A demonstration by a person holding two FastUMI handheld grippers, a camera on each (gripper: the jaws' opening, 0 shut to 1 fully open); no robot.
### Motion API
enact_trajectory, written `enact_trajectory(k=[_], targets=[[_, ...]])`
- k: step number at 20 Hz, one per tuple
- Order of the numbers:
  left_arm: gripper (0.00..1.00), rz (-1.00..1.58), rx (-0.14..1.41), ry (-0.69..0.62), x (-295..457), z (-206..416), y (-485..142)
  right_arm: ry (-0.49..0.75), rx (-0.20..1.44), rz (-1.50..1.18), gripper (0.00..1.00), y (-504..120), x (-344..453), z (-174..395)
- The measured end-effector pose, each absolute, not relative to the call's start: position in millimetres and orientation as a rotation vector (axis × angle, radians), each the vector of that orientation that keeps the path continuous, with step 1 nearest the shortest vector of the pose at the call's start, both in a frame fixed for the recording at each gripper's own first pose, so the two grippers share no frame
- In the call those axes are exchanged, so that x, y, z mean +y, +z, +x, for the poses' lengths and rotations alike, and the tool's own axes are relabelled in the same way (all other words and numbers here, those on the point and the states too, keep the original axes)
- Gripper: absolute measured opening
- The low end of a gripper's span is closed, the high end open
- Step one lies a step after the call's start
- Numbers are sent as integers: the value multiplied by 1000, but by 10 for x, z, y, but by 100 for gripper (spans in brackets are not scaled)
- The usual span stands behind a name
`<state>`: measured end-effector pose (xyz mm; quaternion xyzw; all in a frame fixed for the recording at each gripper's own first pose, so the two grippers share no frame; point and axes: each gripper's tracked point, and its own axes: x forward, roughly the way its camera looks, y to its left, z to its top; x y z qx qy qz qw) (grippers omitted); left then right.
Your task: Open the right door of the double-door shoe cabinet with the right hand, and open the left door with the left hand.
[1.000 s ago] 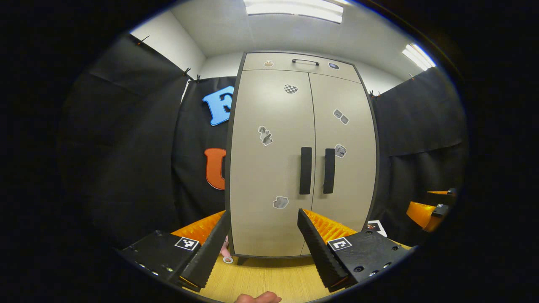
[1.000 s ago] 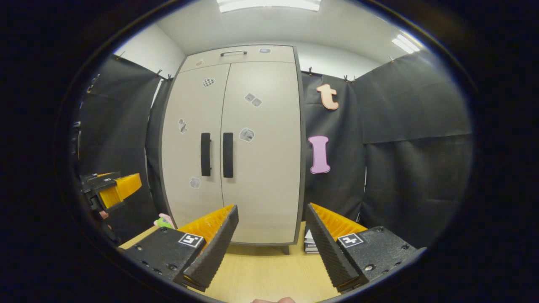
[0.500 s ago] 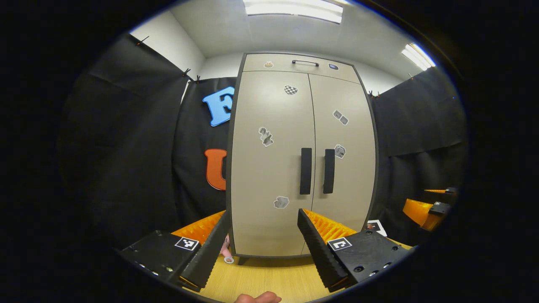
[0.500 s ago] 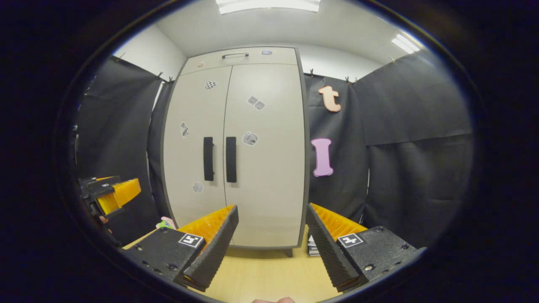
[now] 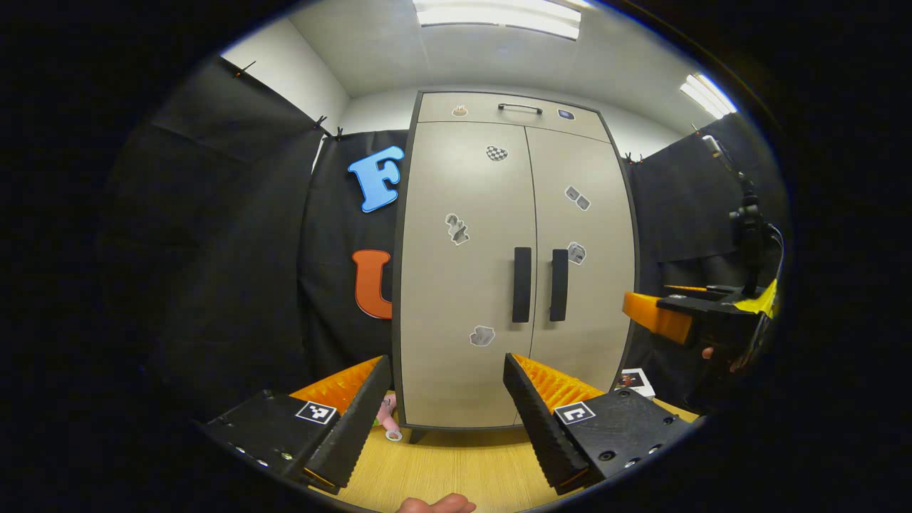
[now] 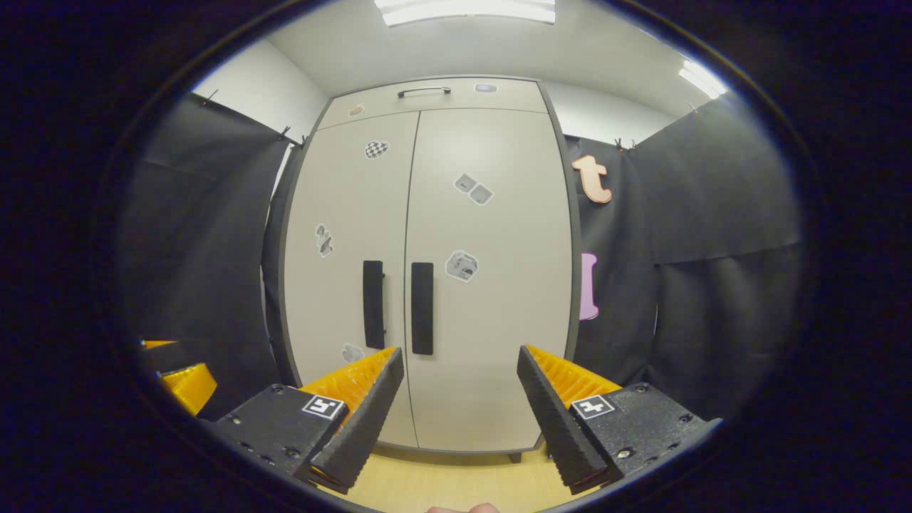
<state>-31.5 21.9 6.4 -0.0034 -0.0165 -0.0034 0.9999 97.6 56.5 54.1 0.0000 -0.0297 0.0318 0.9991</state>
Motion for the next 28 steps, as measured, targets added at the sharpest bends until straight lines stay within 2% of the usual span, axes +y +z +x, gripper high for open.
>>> enact_trajectory(k=[9, 13, 17, 21, 26, 28], targets=[[95, -33, 8, 9, 363, -459, -171, 65, -5, -3, 100, 560, 930, 2015], [95, -47, 23, 41, 522, -465, -220, 29, 14, 3, 99, 602, 880, 2337], [95, -64, 34, 67, 654, -470, -277, 22, 40, 14, 100, 566, 901, 2517], [95, -60, 44, 83, 762, -474, -335, 13, 49, 34, 90, 563, 910, 2611], [95, -60, 45, 79, 751, -409, -330, -2, 45, 31, 92, 574, 923, 2615], [95, -60, 42, 78, 770, -398, -334, 21, 46, 47, 89, 578, 972, 2610]])
